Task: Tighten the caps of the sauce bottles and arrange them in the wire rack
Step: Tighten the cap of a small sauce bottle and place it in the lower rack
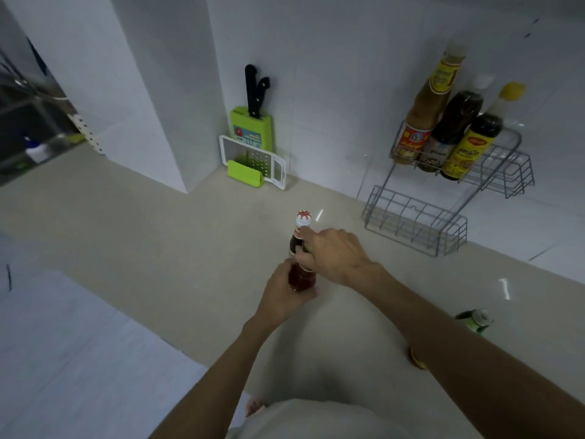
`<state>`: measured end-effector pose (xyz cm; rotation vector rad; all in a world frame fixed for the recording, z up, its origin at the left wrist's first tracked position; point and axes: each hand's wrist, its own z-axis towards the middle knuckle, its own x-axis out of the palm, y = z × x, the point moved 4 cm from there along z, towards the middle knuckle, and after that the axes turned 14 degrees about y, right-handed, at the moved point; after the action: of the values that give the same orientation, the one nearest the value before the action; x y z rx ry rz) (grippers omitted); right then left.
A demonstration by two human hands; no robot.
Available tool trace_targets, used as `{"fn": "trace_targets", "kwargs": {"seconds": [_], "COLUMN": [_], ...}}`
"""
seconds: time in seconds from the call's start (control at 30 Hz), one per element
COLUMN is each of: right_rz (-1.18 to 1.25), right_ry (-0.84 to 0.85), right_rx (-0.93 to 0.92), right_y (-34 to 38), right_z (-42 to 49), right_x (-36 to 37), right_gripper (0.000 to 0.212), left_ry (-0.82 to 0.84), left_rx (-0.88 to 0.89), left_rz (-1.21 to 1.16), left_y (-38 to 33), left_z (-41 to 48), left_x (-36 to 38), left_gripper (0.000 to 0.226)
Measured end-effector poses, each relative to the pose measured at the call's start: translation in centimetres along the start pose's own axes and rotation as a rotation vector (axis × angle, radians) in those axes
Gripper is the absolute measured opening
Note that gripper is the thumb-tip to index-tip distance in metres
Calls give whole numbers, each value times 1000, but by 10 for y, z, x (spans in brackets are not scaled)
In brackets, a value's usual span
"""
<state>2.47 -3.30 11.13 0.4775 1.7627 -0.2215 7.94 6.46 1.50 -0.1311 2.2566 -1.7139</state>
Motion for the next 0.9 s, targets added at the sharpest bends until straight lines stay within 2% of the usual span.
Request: {"fn": "trace_targets", "kwargs": {"seconds": [0.1,0.17,0.27,0.3,0.33,0.37,0.43,0.47,0.5,0.57,0.6,0.67,0.7,0.73,0.77,0.83,0.87,0.9], "right_rz": [-63,-153,-231,-210,-175,-163,-190,-167,-65,134,148,44,-31,-89,-110,-19,34,36], "right_ry": [-55,-110,-191,-232,-262,-298,-333,-283,-216,-83,-30,-85,-130,-172,-213,-257,-244,-245], "right_rx": [-113,-195,-285,-282,-245,-167,34,176,285,253,139,-142,-234,-253,-213,45,212,288], "right_y": [-10,-16,-36,-45,-54,-61,-64,-78,-94,-100,-97,-86,-84,-83,-83,-106,-130,-134], "right_z": [-19,-32,-46,-49,-53,-57,-61,-72,-83,-84,-87,-95,-97,-99,-99,-84,-72,-68], "right_x": [-26,-42,-55,-57,-59,-59,-48,-41,-35,-30,-36,-53,-57,-59,-60,-62,-63,-59], "right_gripper": [30,33,42,40,36,30,16,20,35,68,72,59,51,44,37,27,26,24], "left_ry": [8,104,524,618,601,490,117,40,61,249,406,709,780,763,656,364,267,184], "left_rx": [43,77,49,45,45,41,44,65,75,37,5,-13,5,32,52,66,66,83], "left_rz": [9,-39,-91,-81,-55,-12,158,246,291,215,158,56,56,86,112,150,168,186], "left_y": [-11,-29,-52,-58,-63,-69,-75,-81,-84,-76,-74,-79,-83,-86,-91,-96,-99,-100], "left_z": [1,6,12,13,16,18,18,20,23,23,23,16,14,15,19,49,73,71], "left_x": [8,15,26,28,32,36,41,59,76,70,66,60,62,64,65,71,79,81], "left_gripper": [44,37,34,33,32,31,30,31,31,30,29,30,30,29,27,25,25,27]}}
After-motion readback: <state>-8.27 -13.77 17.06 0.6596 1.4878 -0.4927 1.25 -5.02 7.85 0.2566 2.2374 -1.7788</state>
